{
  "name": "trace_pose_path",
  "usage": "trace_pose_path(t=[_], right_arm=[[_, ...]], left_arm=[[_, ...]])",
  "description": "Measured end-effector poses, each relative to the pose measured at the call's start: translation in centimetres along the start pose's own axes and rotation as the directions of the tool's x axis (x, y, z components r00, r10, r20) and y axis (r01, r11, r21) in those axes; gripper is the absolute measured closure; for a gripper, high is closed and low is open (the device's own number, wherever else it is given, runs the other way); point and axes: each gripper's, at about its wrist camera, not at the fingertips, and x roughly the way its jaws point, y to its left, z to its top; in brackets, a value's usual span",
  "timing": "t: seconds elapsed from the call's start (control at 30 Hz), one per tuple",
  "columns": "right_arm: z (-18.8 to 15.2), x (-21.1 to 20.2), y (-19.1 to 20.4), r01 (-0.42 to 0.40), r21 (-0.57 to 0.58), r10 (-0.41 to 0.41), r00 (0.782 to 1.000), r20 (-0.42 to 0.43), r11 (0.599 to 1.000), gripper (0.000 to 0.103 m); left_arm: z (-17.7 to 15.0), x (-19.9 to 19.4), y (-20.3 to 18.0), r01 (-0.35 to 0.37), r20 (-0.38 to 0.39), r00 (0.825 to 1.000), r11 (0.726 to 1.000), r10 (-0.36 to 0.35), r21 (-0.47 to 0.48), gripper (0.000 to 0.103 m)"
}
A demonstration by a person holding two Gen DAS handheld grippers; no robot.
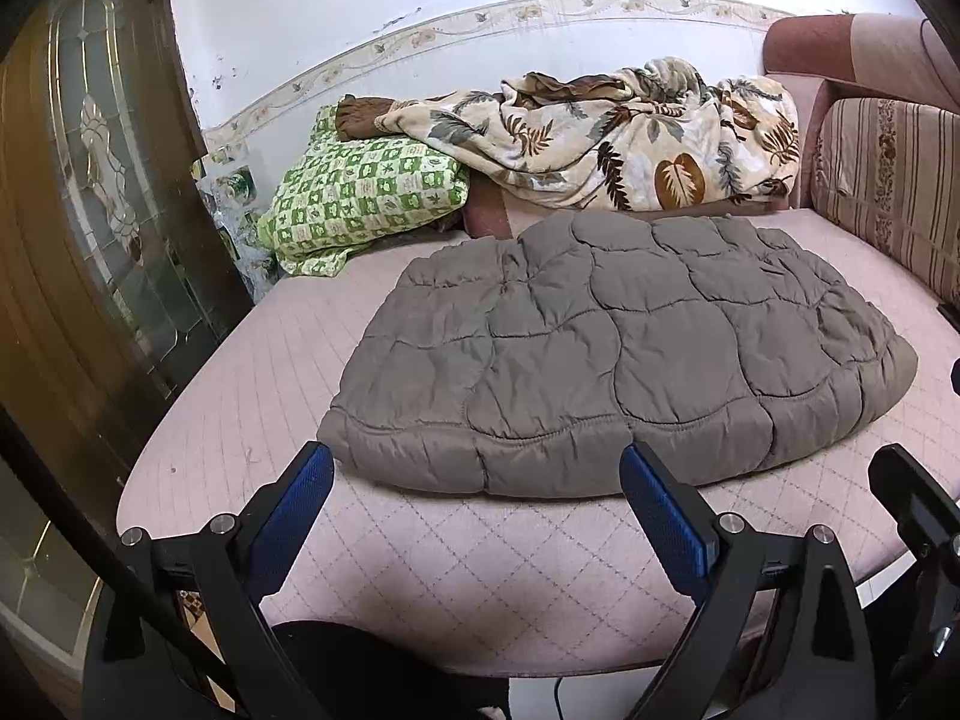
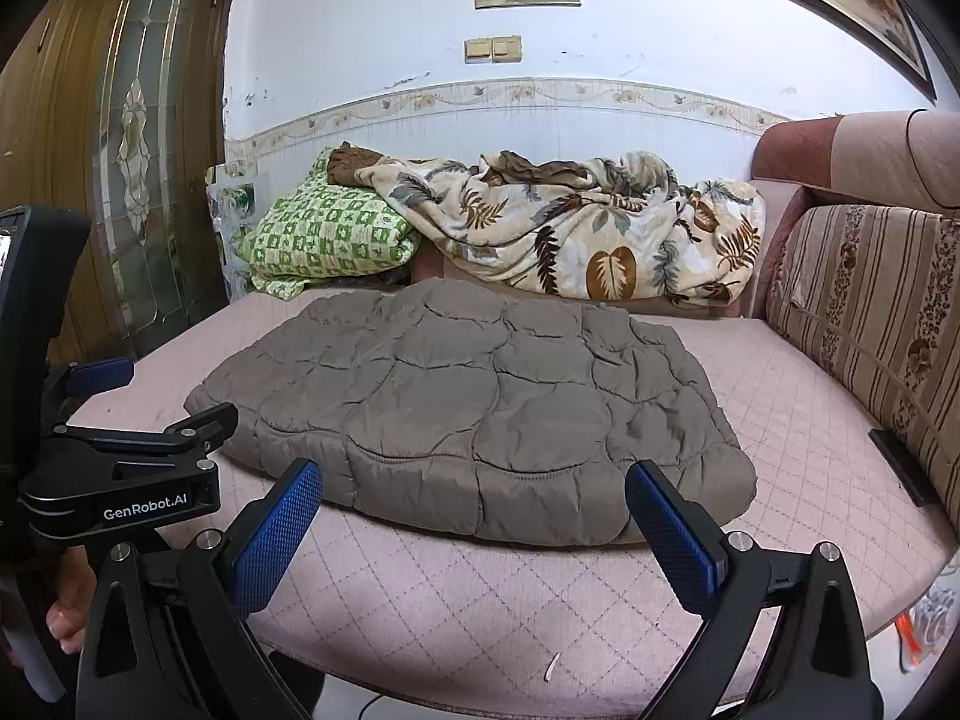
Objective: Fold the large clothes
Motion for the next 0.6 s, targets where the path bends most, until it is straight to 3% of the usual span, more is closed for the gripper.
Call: trace_pose_path(t=[0.6], right_arm=[[-0.3,1.0,0.1,0.002,-0.016,-0.002,1.000,-0.026,1.000,0.001]], left_arm=[[-0.3,0.9,0.4,-0.011,-0.021,1.000,1.000,0.011,0.003,0.007]])
